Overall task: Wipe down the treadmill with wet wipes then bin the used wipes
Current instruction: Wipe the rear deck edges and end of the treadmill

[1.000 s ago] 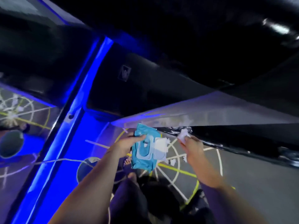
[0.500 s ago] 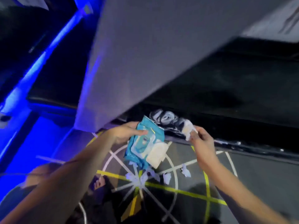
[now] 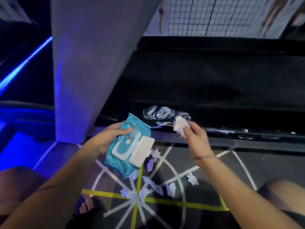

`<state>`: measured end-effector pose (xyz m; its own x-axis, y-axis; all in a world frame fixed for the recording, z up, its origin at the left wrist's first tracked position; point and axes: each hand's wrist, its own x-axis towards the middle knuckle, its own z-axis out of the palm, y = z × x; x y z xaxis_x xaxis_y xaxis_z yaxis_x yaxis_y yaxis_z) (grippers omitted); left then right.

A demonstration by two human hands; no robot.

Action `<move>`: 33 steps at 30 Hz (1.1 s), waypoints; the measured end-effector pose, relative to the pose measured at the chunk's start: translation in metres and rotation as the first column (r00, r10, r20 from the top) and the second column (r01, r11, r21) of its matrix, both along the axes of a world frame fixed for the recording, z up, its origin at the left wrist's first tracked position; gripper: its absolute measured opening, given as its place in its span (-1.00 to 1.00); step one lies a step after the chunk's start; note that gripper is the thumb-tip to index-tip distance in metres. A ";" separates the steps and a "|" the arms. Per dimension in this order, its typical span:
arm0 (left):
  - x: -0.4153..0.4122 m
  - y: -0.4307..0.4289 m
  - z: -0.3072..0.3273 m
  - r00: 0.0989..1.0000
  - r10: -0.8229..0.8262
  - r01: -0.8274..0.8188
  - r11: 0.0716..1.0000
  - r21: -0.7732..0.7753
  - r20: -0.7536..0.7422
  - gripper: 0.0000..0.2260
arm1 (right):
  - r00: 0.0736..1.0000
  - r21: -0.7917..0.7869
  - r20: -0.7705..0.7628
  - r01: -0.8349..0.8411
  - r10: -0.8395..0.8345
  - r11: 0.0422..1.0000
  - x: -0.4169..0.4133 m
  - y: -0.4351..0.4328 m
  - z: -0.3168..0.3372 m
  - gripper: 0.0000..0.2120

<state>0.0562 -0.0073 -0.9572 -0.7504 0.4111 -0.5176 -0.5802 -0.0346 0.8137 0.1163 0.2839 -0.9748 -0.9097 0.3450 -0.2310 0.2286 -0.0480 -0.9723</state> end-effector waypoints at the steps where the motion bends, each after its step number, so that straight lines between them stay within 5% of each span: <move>1: -0.002 0.002 0.004 0.999 0.026 -0.026 1.000 0.005 -0.023 -0.72 | 0.999 0.040 0.015 -0.045 0.044 0.998 0.010 -0.004 -0.005 -0.77; 7: -0.003 0.015 0.048 0.992 0.010 -0.016 0.999 -0.041 -0.123 -0.76 | 1.000 0.074 -0.003 -0.020 0.021 0.997 -0.003 -0.030 0.034 -0.80; 11: 0.001 -0.024 0.069 0.984 0.045 -0.061 0.994 -0.087 -0.171 -0.81 | 0.980 0.139 0.056 -0.196 0.189 0.971 -0.026 -0.010 0.093 -0.89; 15: 0.002 -0.048 0.077 0.977 0.122 -0.133 0.990 -0.052 -0.176 -0.75 | 0.976 0.201 0.116 -0.202 0.182 0.958 -0.037 0.000 0.116 -0.87; 22: -0.005 -0.015 0.071 0.945 -0.185 0.145 0.976 -0.160 -0.270 -0.51 | 0.972 0.227 0.186 -0.183 0.142 0.957 -0.030 -0.003 0.093 -0.89; 27: -0.025 0.034 0.067 0.893 -0.381 0.311 0.907 -0.283 -0.240 -0.77 | 0.984 0.246 0.159 -0.115 0.077 0.963 -0.039 0.007 0.086 -0.91; 33: -0.035 0.034 0.046 0.926 -0.243 0.147 0.937 -0.317 -0.289 -0.87 | 0.984 0.430 0.157 -0.147 0.086 0.891 -0.042 0.023 0.064 -0.87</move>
<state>0.0216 0.0263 -0.9110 -0.8144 0.4373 -0.3814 -0.2598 0.3128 0.9136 0.0747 0.3073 -0.9109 -0.9218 0.3321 -0.1999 0.3322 0.4107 -0.8491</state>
